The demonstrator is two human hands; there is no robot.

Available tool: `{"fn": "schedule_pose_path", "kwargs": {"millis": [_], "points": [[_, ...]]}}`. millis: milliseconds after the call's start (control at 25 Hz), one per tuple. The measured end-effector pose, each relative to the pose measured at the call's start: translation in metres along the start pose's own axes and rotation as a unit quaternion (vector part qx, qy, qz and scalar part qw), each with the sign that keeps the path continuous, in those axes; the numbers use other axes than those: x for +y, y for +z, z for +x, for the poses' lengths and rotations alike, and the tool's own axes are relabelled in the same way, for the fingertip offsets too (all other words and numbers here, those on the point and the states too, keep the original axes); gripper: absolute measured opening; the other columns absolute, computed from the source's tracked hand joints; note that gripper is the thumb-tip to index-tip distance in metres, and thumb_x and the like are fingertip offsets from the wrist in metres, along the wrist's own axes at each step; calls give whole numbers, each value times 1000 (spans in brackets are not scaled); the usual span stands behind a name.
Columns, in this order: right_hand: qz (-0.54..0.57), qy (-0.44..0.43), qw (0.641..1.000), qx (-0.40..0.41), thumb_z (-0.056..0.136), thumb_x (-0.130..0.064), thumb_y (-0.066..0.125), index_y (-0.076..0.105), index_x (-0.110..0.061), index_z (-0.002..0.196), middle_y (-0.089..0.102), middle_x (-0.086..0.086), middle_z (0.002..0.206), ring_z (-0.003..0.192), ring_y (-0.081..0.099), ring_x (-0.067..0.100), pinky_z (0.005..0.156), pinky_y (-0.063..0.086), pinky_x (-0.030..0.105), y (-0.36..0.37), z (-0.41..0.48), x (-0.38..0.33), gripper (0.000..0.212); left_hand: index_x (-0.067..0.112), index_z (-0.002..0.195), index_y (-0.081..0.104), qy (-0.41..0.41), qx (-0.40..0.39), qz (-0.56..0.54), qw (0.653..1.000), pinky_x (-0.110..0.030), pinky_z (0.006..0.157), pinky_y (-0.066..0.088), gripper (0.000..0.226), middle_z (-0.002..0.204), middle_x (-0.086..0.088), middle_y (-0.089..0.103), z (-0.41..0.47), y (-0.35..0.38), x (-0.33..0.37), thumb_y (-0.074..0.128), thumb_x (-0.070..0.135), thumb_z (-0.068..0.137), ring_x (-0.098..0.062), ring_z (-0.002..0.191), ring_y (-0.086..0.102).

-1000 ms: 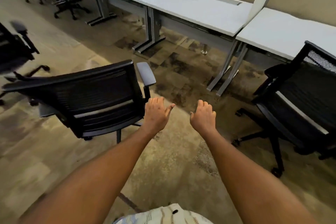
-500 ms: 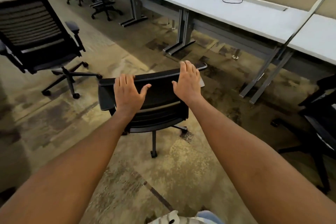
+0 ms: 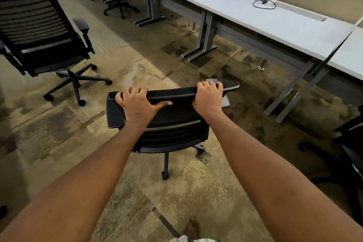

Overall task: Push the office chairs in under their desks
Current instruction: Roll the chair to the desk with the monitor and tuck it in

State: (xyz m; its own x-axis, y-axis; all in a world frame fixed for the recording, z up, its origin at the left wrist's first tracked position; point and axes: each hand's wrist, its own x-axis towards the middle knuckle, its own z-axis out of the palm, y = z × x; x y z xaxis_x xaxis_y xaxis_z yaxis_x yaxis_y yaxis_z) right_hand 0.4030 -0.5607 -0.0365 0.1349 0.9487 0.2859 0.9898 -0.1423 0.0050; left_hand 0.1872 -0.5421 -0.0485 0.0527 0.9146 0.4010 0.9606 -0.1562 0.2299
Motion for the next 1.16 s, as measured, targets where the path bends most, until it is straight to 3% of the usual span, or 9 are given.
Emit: {"fn": "schedule_pose_path", "kwargs": {"millis": [200,600,1160], "points": [[10,-1,1000,21,77,-30,63,62,-17,95,65,3,96,100,56,29,99,31,53,14,37,9,22,10,93,68,-20,8,12,1000,-52,96,32,102,100,-10,67,32,15,11,39,99,53,-35,103,47],[31,4,999,-25,87,-16,49,59,-16,107,63,5,109,112,49,30,106,24,55,40,131,43,23,8,98,68,-6,-9,23,1000,-53,94,31,101,101,-15,61,127,67,42,45,95,53,-37,99,45],[31,134,990,23,80,-15,51,62,-14,99,65,4,101,107,50,30,105,23,50,95,280,104,22,12,92,66,73,-43,-7,996,-50,91,28,101,97,-12,61,300,169,101,36,100,53,-34,96,46]]}}
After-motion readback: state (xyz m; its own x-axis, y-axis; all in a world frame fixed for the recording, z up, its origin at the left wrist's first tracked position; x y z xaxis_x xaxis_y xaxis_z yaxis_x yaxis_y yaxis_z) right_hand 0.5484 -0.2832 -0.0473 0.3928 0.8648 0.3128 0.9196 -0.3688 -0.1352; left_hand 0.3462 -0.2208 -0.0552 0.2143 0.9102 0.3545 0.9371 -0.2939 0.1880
